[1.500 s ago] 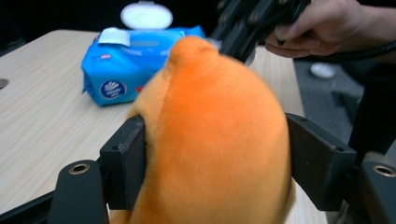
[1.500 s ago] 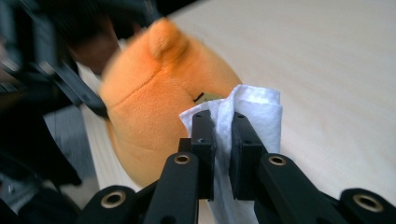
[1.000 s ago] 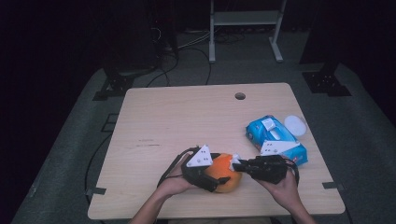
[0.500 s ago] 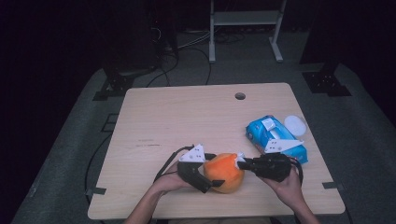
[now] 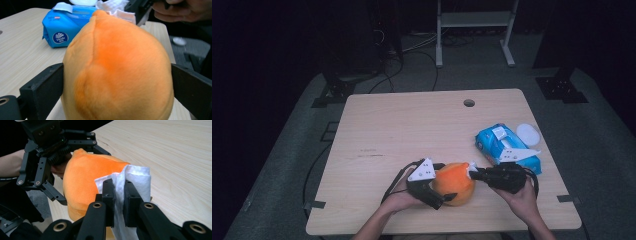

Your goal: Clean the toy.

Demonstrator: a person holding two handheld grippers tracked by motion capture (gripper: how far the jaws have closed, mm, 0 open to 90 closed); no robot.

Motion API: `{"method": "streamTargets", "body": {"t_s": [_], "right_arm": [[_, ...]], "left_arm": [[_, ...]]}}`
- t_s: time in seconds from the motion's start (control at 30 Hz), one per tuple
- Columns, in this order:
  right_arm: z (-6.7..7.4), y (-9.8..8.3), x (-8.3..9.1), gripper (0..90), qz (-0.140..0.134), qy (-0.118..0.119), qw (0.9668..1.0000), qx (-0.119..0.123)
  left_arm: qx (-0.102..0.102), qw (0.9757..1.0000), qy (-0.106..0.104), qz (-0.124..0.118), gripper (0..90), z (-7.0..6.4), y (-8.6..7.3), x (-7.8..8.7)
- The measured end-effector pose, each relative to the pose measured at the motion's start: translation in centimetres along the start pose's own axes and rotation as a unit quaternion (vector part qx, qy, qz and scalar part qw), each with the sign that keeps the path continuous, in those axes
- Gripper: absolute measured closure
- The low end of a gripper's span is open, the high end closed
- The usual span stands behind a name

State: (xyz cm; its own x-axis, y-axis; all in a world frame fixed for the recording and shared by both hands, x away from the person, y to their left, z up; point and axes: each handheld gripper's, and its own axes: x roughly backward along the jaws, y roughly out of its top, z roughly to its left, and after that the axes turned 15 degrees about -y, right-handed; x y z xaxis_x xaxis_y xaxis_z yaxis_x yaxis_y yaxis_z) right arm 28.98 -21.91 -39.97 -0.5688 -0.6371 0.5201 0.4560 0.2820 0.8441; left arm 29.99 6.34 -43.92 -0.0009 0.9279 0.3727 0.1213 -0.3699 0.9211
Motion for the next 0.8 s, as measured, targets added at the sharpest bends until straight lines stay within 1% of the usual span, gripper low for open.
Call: {"method": "streamTargets", "body": {"t_s": [0.1,0.2,0.27,0.33,0.4,0.43,0.5,0.53,0.6,0.67,0.73,0.8], "right_arm": [[-0.2,-0.1,0.1,80.8,-0.001,-0.005,1.0,-0.003],[-0.3,-0.2,0.2,80.9,-0.003,-0.008,0.9999,-0.006],[-0.1,-0.1,0.3,81.0,-0.006,-0.01,0.9999,-0.003],[0.5,0.2,0.5,81.2,-0.011,-0.002,0.9999,0.005],[1.6,0.6,0.5,81.2,-0.018,0.02,0.9994,0.02],[2.3,0.7,0.5,81.2,-0.018,0.021,0.9989,0.039],[3.4,0.9,0.4,81.2,-0.017,0.007,0.9977,0.066],[3.4,1.0,0.4,81.2,-0.017,0.003,0.9974,0.07],[2.8,0.8,0.4,81.1,-0.02,0.004,0.998,0.06],[1.9,0.5,0.5,81.1,-0.018,-0.014,0.9985,0.05],[1.1,0.1,0.6,81.1,-0.019,-0.021,0.999,0.036],[1.0,-0.1,0.7,81.1,-0.018,-0.024,0.9991,0.029]], "left_arm": [[0.003,0.9998,-0.005,-0.017,7.3,0.2,-0.3,0.0],[0.012,0.9993,-0.01,-0.034,13.1,0.3,-0.7,0.0],[0.018,0.9992,-0.002,-0.035,14.7,0.2,-0.7,-0.2],[0.018,0.9994,0.004,-0.03,15.3,0.0,-0.5,-0.4],[0.02,0.9993,0.007,-0.031,15.3,-0.1,-0.4,-0.6],[0.021,0.9993,0.008,-0.029,15.2,-0.1,-0.4,-0.7],[0.021,0.9994,0.006,-0.027,15.1,-0.1,-0.5,-0.6],[0.022,0.9994,0.005,-0.026,15.1,-0.1,-0.5,-0.5],[0.026,0.9992,0.005,-0.029,15.1,0.1,-0.6,-0.5],[0.029,0.999,0.003,-0.034,15.1,0.1,-0.7,-0.6],[0.028,0.999,0.002,-0.035,14.6,0.2,-0.8,-0.6],[0.027,0.999,0.003,-0.034,13.3,0.1,-0.8,-0.8]]}}
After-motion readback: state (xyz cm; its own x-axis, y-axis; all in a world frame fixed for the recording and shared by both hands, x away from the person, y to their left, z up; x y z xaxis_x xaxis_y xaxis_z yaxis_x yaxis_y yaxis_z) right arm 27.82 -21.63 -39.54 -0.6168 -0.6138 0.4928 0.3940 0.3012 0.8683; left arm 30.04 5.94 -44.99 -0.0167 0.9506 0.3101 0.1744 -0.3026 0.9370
